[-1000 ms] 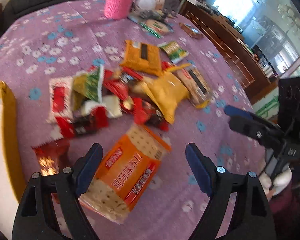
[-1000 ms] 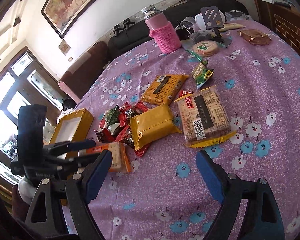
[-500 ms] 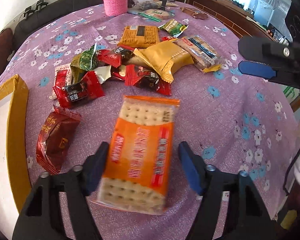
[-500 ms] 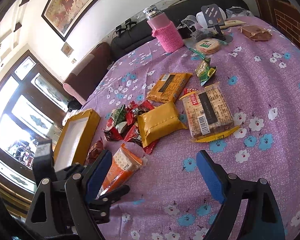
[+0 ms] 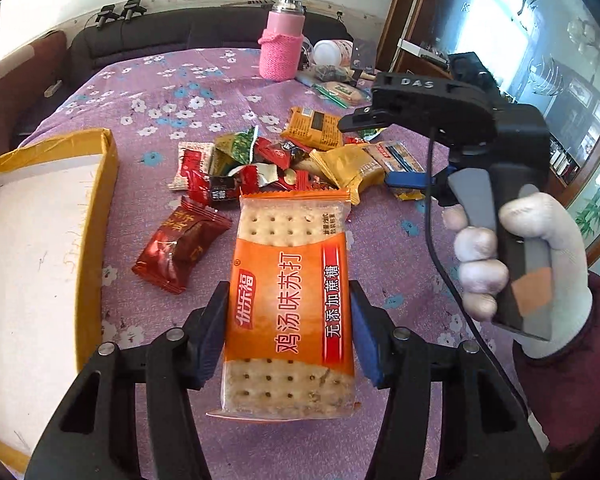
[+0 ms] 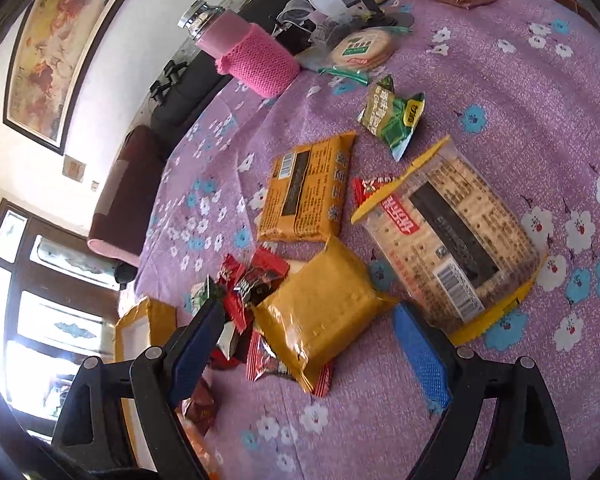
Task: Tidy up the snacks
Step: 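Grasp the orange soda-cracker pack with the left gripper, then place the orange cracker pack in the yellow-rimmed tray with left while right places gold pouch there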
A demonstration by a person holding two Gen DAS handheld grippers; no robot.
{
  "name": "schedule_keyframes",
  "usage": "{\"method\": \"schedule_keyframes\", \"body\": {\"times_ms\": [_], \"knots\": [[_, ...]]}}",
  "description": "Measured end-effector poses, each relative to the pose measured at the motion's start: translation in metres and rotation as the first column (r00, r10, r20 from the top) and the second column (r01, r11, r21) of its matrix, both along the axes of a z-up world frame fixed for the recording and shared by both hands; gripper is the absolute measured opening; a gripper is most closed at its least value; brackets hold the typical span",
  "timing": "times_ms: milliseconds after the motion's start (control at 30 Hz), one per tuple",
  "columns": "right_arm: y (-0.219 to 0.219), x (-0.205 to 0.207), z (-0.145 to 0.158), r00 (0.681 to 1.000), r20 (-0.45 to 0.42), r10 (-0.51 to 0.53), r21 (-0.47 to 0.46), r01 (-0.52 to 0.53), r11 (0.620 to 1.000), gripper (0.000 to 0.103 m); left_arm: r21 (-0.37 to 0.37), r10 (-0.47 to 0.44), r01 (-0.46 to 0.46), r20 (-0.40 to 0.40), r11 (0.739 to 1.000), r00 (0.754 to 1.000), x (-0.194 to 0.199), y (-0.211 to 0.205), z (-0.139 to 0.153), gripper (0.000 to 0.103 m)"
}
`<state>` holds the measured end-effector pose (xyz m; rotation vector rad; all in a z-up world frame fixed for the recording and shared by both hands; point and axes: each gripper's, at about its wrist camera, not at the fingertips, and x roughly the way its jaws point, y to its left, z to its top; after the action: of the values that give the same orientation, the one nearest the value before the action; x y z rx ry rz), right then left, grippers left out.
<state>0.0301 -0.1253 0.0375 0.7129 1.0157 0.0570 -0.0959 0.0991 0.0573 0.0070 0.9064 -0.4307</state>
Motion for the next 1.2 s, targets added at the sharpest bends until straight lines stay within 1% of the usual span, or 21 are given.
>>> {"method": "schedule_keyframes", "body": {"times_ms": [100, 167, 200, 233, 267, 300, 333, 433, 567, 700, 800, 867, 967, 1033, 1100, 1200], "knots": [[0.013, 0.013, -0.003, 0.999, -0.037, -0.016, -0.067, 0.014, 0.998, 0.088, -0.030, 0.030, -0.030, 0.005, 0.999, 1.000, -0.001, 0.018, 0.005, 0.054], [0.020, 0.018, -0.007, 0.997, -0.066, -0.029, -0.116, 0.022, 0.993, 0.086, -0.041, 0.055, -0.055, 0.007, 0.998, 0.998, -0.004, 0.033, 0.009, 0.054], [0.021, 0.018, -0.010, 0.997, -0.074, -0.034, -0.134, 0.024, 0.991, 0.077, -0.043, 0.067, -0.067, 0.013, 0.997, 0.998, -0.005, 0.040, 0.011, 0.054], [0.022, 0.019, -0.012, 0.996, -0.083, -0.038, -0.152, 0.025, 0.988, 0.063, -0.043, 0.083, -0.083, 0.019, 0.996, 0.996, -0.008, 0.048, 0.013, 0.055], [0.022, 0.017, -0.012, 0.996, -0.076, -0.044, -0.172, 0.031, 0.985, 0.056, -0.045, 0.101, -0.099, 0.025, 0.994, 0.995, -0.011, 0.056, 0.015, 0.055], [0.021, 0.015, -0.011, 0.997, -0.065, -0.038, -0.170, 0.026, 0.985, 0.046, -0.049, 0.117, -0.115, 0.029, 0.992, 0.993, -0.013, 0.064, 0.017, 0.055], [0.020, 0.012, -0.010, 0.998, -0.058, -0.026, -0.161, 0.017, 0.987, 0.044, -0.055, 0.135, -0.133, 0.033, 0.990, 0.990, -0.015, 0.073, 0.020, 0.055], [0.021, -0.001, -0.002, 1.000, -0.023, 0.003, -0.176, -0.007, 0.984, 0.038, -0.063, 0.193, -0.190, 0.047, 0.980, 0.980, -0.019, 0.096, 0.026, 0.055], [0.023, -0.024, 0.018, 0.998, 0.053, 0.044, -0.175, -0.034, 0.984, 0.037, -0.055, 0.271, -0.268, 0.061, 0.962, 0.961, -0.025, 0.127, 0.033, 0.055], [0.038, -0.046, 0.050, 0.984, 0.143, 0.111, -0.163, -0.087, 0.983, 0.037, -0.031, 0.345, -0.344, 0.074, 0.939, 0.936, -0.028, 0.157, 0.039, 0.055], [0.071, -0.058, 0.072, 0.951, 0.200, 0.235, -0.129, -0.212, 0.969, 0.037, 0.003, 0.389, -0.390, 0.078, 0.921, 0.918, -0.023, 0.176, 0.039, 0.055], [0.105, -0.065, 0.080, 0.915, 0.224, 0.335, -0.117, -0.316, 0.941, 0.037, 0.032, 0.417, -0.420, 0.075, 0.907, 0.906, -0.017, 0.188, 0.034, 0.055], [0.161, -0.073, 0.078, 0.842, 0.225, 0.490, -0.093, -0.482, 0.871, 0.037, 0.074, 0.459, -0.463, 0.069, 0.883, 0.886, -0.007, 0.206, 0.024, 0.055], [0.200, -0.077, 0.071, 0.796, 0.207, 0.569, -0.086, -0.565, 0.821, 0.037, 0.085, 0.477, -0.479, 0.047, 0.874, 0.878, -0.001, 0.218, 0.014, 0.055], [0.234, -0.077, 0.061, 0.756, 0.184, 0.628, -0.086, -0.624, 0.777, 0.037, 0.099, 0.489, -0.489, 0.028, 0.867, 0.872, 0.004, 0.227, 0.005, 0.055], [0.276, -0.077, 0.043, 0.712, 0.144, 0.687, -0.088, -0.682, 0.726, 0.037, 0.115, 0.498, -0.495, 0.003, 0.861, 0.867, 0.009, 0.236, -0.004, 0.055]]}}
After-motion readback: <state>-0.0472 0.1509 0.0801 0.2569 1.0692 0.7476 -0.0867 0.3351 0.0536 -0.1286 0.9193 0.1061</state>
